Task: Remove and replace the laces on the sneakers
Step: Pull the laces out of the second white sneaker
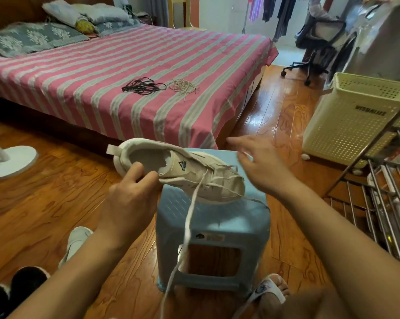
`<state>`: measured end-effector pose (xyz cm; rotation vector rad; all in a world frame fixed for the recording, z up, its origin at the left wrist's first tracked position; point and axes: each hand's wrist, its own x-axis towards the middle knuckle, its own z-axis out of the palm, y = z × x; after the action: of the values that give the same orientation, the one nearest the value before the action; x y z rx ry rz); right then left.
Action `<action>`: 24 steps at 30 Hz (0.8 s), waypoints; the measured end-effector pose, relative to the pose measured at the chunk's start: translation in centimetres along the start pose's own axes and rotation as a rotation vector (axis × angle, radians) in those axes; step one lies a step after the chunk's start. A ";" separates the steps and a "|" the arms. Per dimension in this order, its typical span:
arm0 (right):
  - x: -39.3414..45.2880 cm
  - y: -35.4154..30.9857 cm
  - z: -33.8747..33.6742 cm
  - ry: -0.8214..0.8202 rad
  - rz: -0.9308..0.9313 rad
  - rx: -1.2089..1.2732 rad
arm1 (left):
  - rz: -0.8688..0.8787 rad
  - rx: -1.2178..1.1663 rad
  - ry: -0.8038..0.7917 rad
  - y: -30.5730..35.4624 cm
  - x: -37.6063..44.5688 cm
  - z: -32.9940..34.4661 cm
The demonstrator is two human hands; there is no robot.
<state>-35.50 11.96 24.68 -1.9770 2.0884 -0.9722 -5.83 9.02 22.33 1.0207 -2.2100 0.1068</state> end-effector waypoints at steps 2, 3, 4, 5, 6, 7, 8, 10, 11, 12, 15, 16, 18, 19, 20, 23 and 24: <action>-0.3 -1.4 1.4 -0.079 -0.197 -0.055 | -0.014 0.004 -0.028 0.5 0.0 0.2; -0.8 -2.0 2.1 -0.061 -0.268 -0.085 | -0.017 0.005 -0.039 0.7 -0.1 0.3; -1.2 -2.0 2.6 -0.023 -0.319 -0.114 | -0.013 0.002 -0.045 0.8 -0.2 0.5; -1.4 -1.8 2.8 0.012 -0.337 -0.137 | -0.003 -0.006 -0.046 0.7 -0.3 0.5; -1.1 -1.9 2.5 0.078 -0.276 -0.149 | 0.010 -0.018 -0.047 0.5 -0.4 0.4; -0.5 -0.9 1.8 0.170 -0.126 -0.128 | 0.022 -0.028 -0.049 0.2 -0.5 0.2; 0.2 1.1 0.7 0.270 0.102 -0.088 | 0.027 -0.035 -0.052 -0.1 -0.6 0.1; 0.4 6.1 -2.4 0.375 0.607 -0.052 | 0.015 -0.042 -0.062 -0.6 -0.8 0.0; 0.0 8.0 -3.4 0.323 0.804 -0.063 | 0.001 -0.038 -0.073 -0.6 -0.9 0.1; -0.4 9.0 -3.4 0.234 0.885 -0.136 | -0.024 -0.033 -0.086 -0.6 -0.9 0.2; 0.0 6.6 -0.2 0.053 0.604 -0.290 | -0.090 -0.064 -0.102 -0.6 -0.7 0.8; 0.5 4.8 0.8 0.026 0.431 -0.236 | -0.093 -0.082 -0.101 -0.6 -0.6 0.9; 1.0 1.1 1.2 -0.102 0.116 -0.063 | -0.071 -0.113 -0.090 -0.6 -0.6 1.0; 0.8 -0.1 1.3 -0.198 0.018 -0.007 | -0.061 -0.129 -0.083 -0.5 -0.6 1.0; 0.5 -0.7 1.5 -0.252 -0.051 -0.003 | -0.056 -0.144 -0.078 -0.3 -0.6 1.1; -1.1 -1.3 2.4 -0.126 -0.214 -0.040 | -0.056 -0.159 -0.079 -0.2 -1.0 1.3; -1.0 -1.3 2.4 -0.045 -0.223 -0.070 | -0.052 -0.162 -0.085 -0.3 -1.1 1.3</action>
<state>-33.04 12.07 23.07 -2.2831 1.9350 -0.8901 -5.85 9.11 20.57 1.0083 -2.2251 -0.1398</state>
